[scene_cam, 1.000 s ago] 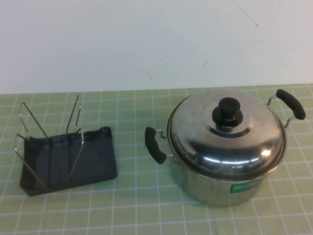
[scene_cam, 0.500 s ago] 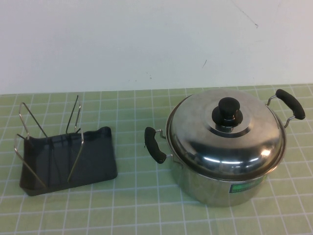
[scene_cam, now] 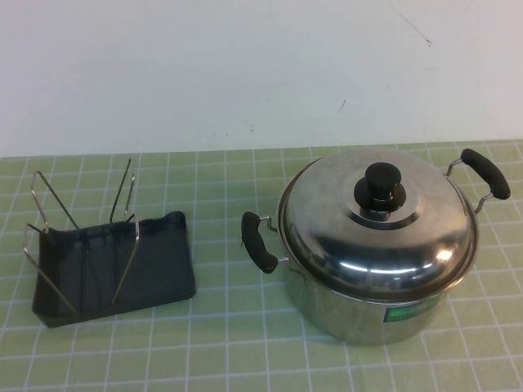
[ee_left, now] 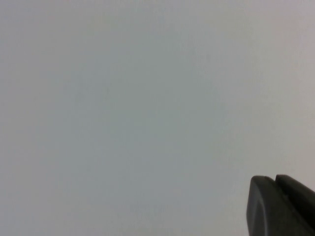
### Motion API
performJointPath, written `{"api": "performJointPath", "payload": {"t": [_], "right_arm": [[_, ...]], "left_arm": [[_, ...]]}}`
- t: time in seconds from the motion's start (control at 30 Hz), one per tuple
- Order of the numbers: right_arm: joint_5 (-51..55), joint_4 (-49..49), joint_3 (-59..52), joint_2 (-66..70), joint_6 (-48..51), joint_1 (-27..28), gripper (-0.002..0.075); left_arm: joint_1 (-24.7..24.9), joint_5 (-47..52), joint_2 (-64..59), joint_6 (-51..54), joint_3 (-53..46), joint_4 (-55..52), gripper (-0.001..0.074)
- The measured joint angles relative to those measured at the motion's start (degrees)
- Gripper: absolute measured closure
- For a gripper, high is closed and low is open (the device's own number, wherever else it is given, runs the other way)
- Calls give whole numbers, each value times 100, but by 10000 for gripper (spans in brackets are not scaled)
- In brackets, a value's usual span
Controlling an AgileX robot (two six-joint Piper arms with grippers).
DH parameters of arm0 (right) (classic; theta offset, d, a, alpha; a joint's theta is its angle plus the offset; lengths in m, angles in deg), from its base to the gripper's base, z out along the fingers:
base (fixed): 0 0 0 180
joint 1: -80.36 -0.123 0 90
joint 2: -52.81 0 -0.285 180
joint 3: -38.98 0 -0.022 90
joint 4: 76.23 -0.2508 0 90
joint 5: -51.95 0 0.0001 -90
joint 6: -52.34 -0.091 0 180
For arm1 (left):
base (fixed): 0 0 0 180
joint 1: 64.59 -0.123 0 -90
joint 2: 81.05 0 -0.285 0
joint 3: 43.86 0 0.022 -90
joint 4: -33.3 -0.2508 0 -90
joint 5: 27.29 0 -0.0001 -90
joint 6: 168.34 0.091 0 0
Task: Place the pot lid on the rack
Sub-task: Open the pot
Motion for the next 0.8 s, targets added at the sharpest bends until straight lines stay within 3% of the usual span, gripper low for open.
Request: {"api": "performJointPath", "payload": {"t": [0.13, 0.4, 0.57, 0.67, 0.8], "right_arm": [[-117, 191, 0, 785, -280, -286, 727], [-233, -81, 0, 1636, 285, -1465, 727], [-882, -198, 0, 2303, 370, -1796, 724], [-1198, -183, 42, 2763, 367, -1822, 677], [-1322, -27, 255, 3316, 317, -1857, 500]], "left_arm": [[0, -86, -244, -665, 0, -975, 737], [0, -326, -659, -2377, 0, -3388, 737], [0, -400, -886, -2774, 0, -3746, 737], [0, -464, -975, -3318, 0, -3765, 737], [0, -497, -1037, -4198, 0, -3777, 737]]}}
